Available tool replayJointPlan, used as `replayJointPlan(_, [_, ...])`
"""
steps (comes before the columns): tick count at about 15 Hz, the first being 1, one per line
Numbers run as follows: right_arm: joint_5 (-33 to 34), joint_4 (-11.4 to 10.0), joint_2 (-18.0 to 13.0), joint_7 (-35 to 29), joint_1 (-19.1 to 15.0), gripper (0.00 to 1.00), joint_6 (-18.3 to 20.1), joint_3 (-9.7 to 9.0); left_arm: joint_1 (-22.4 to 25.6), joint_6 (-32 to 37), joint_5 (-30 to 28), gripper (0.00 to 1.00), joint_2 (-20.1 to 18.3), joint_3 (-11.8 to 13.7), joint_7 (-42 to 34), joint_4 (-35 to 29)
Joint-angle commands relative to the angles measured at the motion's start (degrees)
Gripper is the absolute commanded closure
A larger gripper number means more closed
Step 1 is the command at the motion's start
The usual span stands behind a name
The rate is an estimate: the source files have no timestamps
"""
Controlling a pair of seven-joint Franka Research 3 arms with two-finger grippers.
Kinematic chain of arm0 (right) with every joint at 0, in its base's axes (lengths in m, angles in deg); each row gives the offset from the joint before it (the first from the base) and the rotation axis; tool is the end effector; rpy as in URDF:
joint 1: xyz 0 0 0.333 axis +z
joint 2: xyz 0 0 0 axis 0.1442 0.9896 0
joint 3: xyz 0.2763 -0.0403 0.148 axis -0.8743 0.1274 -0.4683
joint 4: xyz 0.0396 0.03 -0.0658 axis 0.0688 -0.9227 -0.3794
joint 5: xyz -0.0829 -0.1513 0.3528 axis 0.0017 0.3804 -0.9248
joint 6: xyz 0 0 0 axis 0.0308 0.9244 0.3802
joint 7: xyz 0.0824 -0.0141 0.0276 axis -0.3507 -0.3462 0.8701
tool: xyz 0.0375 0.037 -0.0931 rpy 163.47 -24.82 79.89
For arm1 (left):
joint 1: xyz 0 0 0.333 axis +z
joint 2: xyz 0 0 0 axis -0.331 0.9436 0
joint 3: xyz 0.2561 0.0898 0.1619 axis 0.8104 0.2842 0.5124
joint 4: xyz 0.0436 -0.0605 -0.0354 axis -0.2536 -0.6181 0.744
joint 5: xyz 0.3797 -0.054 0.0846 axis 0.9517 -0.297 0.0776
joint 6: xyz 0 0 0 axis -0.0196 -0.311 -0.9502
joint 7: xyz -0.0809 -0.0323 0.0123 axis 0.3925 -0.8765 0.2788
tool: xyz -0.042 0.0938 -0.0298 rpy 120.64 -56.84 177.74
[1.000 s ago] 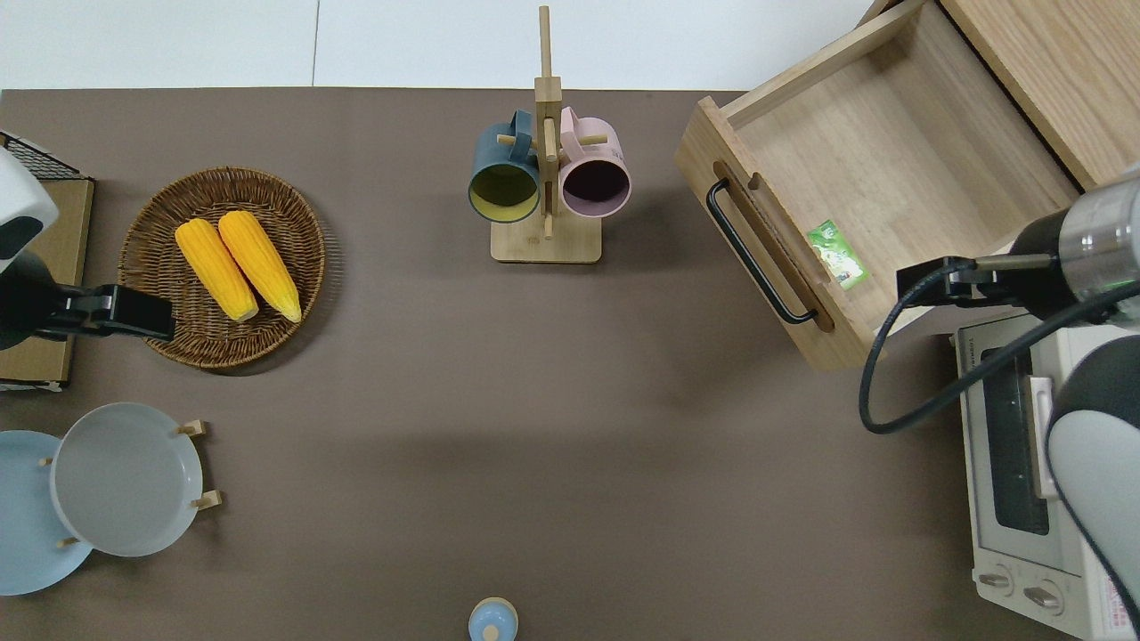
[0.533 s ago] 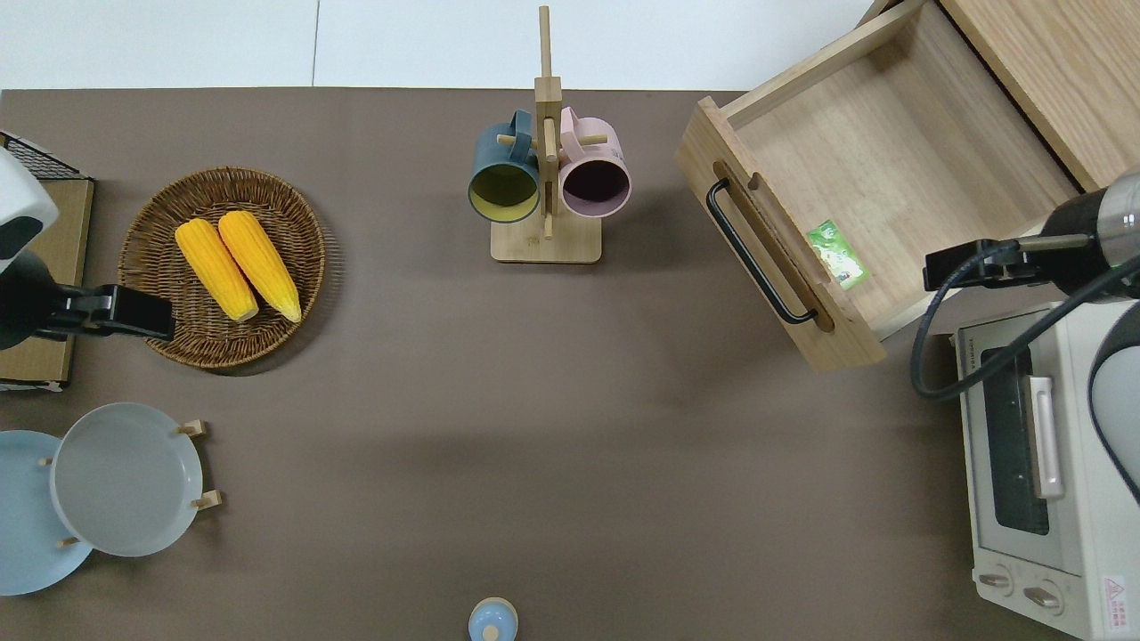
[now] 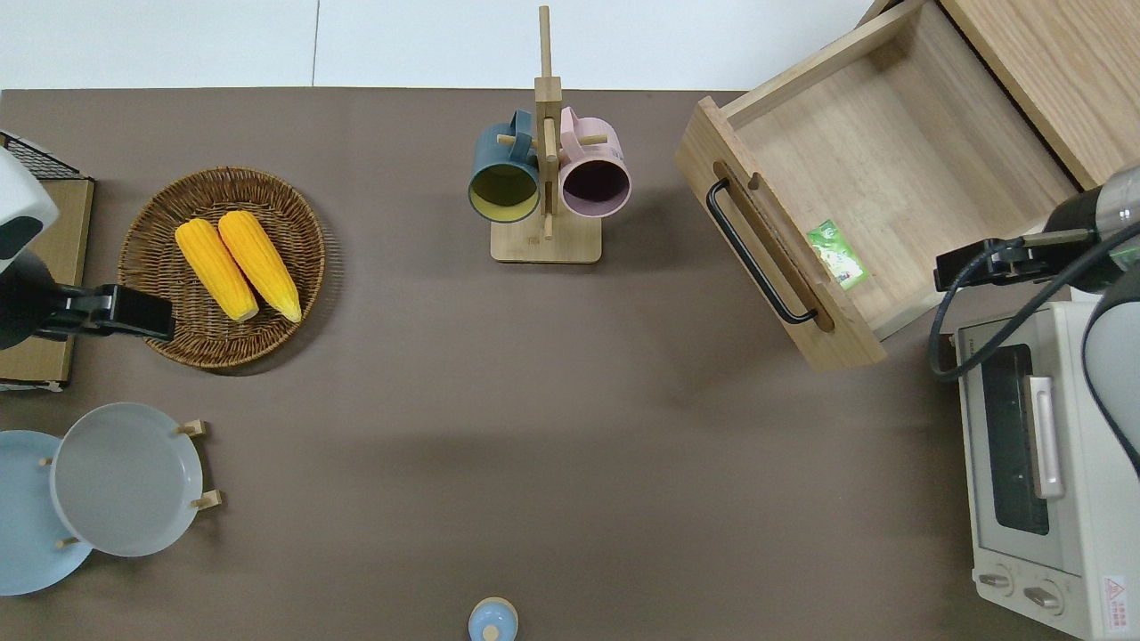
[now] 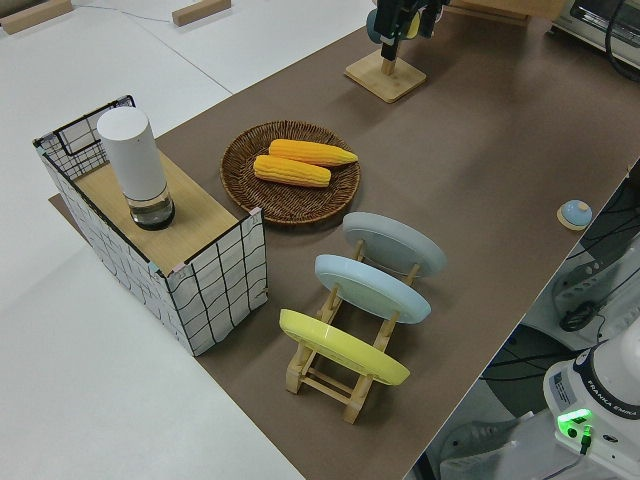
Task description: Slide drawer open with right arm
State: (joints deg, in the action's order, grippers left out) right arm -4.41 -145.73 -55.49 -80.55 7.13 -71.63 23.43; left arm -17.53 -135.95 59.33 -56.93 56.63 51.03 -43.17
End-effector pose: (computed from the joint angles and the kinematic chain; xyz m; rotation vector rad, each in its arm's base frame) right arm 0.5934 0.0050 0.6079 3.1219 0.0654 0.0291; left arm 0.5612 -0.0153 0.6261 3.1375 -0.0795 -0.0522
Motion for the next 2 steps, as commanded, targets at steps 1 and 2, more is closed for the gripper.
replayJointPlan(1, [0.11,-0.13,0.09,1.36,-0.87,0.015,-0.65,-0.9,0.22,1.13,0.98,0.01,0.65,-0.37,-0.55,1.4])
replayJointPlan(2, [0.02,-0.04,0.09,1.28,-0.87,0.015,-0.65,-0.9,0.22,1.13,0.98,0.01,0.65,-0.37,-0.55,1.49])
